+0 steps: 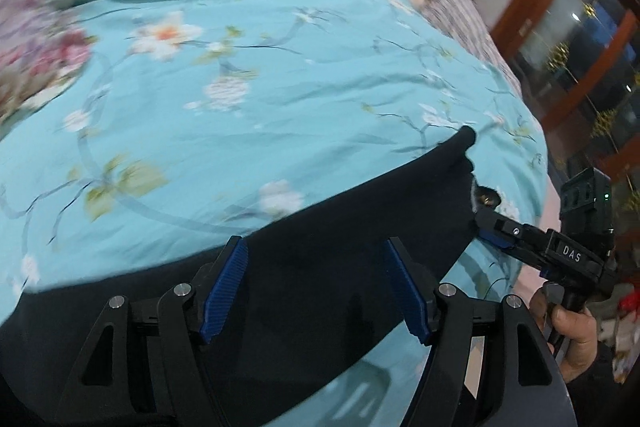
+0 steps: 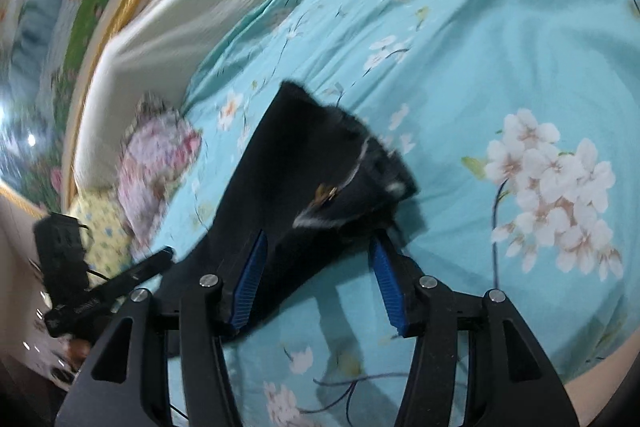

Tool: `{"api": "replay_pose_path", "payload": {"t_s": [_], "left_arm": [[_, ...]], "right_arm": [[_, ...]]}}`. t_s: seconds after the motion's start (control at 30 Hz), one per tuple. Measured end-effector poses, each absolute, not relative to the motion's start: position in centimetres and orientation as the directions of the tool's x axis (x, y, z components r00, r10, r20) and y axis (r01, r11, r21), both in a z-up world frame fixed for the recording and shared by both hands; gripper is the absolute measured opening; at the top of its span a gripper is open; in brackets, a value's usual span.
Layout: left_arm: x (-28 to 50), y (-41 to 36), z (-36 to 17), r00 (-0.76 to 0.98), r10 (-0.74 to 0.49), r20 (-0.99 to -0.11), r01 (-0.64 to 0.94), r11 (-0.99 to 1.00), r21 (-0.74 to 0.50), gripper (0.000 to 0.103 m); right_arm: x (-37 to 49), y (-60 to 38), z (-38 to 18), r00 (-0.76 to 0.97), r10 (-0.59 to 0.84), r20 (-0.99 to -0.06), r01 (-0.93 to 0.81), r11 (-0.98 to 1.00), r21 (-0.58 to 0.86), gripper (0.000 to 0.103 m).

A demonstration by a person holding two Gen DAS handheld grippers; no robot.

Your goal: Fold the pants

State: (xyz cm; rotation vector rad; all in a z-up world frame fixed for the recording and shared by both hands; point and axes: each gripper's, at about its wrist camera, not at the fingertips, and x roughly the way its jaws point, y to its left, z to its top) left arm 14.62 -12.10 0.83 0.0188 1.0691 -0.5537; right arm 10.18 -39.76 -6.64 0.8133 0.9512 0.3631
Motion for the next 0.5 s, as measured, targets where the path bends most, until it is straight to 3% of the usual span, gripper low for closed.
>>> {"api": "replay_pose_path", "payload": {"t_s": [0.03,0.13,0.17,0.2,0.3,0.5], "left_arm": [[15.1,-13.0,0.6,0.342,-0.427,-0.837,0.455,0.855,-0.250,0.071],[16.6,-16.0,-0.1,0.285,-0.446,-0.848,0.508,0.821,-0.261,0.071],[17.1,-17.0,-0.5,0.263,-0.453,-0.852,0.526,0.807,-0.267,0.071],[17.6,-18.0,-0.8,0.247,-0.453,-0.857,0.541,0.798,-0.266,0.071],[19.1,-20.6,-1.6,0.199,-0.455,-0.868,0.582,0.767,-0.269,0.071],[21.8,-25.0,-3.7,0.040,-0.483,-0.875,0.643,0.683,-0.347,0.070]], "right_arm": [[10.3,-40.0,-6.8,0.554,0.612,-0.565,0.065,0.644,0.762,0.053],[10.5,-40.4,-7.5,0.545,0.628,-0.556,0.060,0.632,0.773,0.029],[10.5,-40.6,-7.8,0.540,0.638,-0.548,0.060,0.621,0.782,0.016],[10.5,-40.9,-8.2,0.538,0.649,-0.537,0.065,0.604,0.795,0.012],[10.1,-41.7,-9.0,0.558,0.673,-0.486,0.069,0.546,0.835,0.011],[9.9,-41.7,-8.9,0.570,0.674,-0.471,0.045,0.546,0.836,0.010]]}}
